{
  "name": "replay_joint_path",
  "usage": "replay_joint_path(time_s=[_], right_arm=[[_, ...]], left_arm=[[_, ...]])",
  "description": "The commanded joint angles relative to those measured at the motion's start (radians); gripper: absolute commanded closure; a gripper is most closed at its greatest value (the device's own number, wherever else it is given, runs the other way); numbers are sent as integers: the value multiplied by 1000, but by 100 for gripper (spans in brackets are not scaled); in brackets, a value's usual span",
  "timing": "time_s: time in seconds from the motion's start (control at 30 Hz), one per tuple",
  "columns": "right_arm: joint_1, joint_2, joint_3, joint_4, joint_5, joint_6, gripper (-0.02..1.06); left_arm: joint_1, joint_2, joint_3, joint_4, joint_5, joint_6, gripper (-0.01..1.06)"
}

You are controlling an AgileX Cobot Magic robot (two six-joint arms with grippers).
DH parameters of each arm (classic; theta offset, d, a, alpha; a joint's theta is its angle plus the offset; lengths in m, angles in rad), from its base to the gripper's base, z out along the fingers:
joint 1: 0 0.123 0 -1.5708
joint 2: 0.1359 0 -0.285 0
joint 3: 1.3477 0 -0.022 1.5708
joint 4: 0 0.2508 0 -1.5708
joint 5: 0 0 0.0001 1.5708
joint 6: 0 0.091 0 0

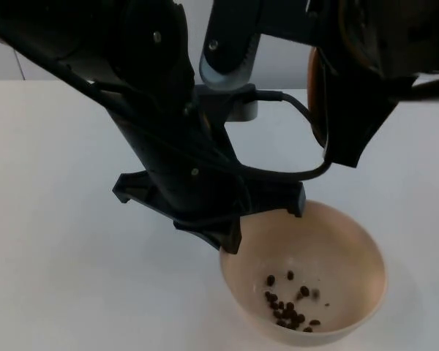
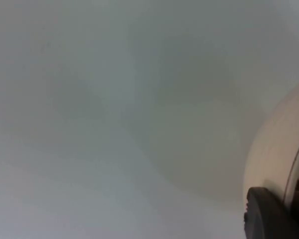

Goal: Pick up the bowl with the left hand and pour the coffee beans from the cup into the bowl with the right hand.

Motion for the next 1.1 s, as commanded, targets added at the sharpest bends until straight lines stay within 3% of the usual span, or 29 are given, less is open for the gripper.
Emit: replay_joint_path(time_s=[0.0,0.33,0.93,1.07], right_arm=[[6,-6,2,-25,0,-3,104],[6,-6,2,-16,0,-3,104],[-115,-54,1,218,0,98,104],[-115,-78,1,232,0,103,104]], left_arm=[[-4,-11,-2,-11,-15,-8,105],[-4,-11,-2,-11,-15,-8,105],[-4,-11,-2,-13,-12,-8,105],[-4,-11,-2,-13,-12,-8,105]])
